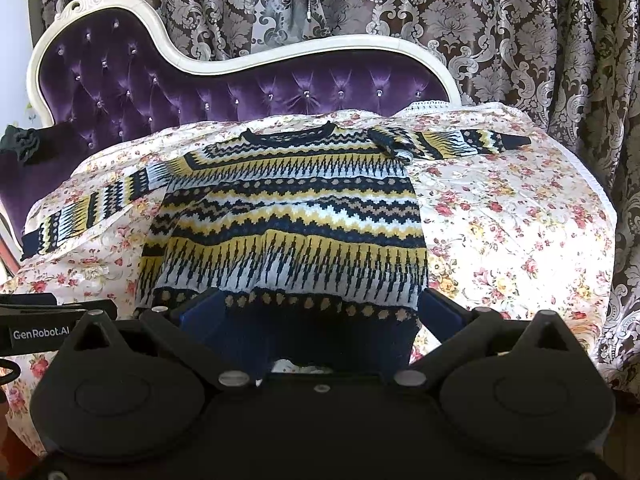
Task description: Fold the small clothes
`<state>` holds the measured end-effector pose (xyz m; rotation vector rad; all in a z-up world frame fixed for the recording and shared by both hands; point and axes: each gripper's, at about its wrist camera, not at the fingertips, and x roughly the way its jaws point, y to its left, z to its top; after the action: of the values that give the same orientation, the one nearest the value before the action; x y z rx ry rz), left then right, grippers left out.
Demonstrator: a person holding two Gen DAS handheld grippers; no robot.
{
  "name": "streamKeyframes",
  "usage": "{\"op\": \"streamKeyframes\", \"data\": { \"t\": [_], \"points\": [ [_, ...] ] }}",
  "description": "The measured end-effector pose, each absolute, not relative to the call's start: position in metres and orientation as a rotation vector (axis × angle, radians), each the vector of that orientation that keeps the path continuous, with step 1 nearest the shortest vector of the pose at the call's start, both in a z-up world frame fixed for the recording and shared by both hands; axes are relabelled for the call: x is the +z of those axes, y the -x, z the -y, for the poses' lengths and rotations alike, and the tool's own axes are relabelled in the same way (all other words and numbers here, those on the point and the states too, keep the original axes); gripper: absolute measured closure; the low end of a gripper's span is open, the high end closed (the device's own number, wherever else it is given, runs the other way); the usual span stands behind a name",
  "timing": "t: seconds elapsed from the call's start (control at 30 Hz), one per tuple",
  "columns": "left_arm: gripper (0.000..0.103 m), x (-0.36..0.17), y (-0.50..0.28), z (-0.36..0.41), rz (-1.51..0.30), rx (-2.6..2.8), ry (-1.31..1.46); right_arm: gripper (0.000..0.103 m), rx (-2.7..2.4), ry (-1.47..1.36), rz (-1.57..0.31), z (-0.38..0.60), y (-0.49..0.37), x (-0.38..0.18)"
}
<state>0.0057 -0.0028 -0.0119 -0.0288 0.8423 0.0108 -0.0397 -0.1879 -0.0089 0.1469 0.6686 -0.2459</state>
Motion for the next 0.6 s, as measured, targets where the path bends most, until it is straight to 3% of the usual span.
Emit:
{"op": "streamKeyframes", "data": {
  "t": [0.6],
  "points": [
    [0.026,-0.0133,-0.0052,0.0021,-0.846,0.011,0.03,0.001,-0.245,-0.152,-0.677,0.1859,0.038,-0.0113]
  ]
}}
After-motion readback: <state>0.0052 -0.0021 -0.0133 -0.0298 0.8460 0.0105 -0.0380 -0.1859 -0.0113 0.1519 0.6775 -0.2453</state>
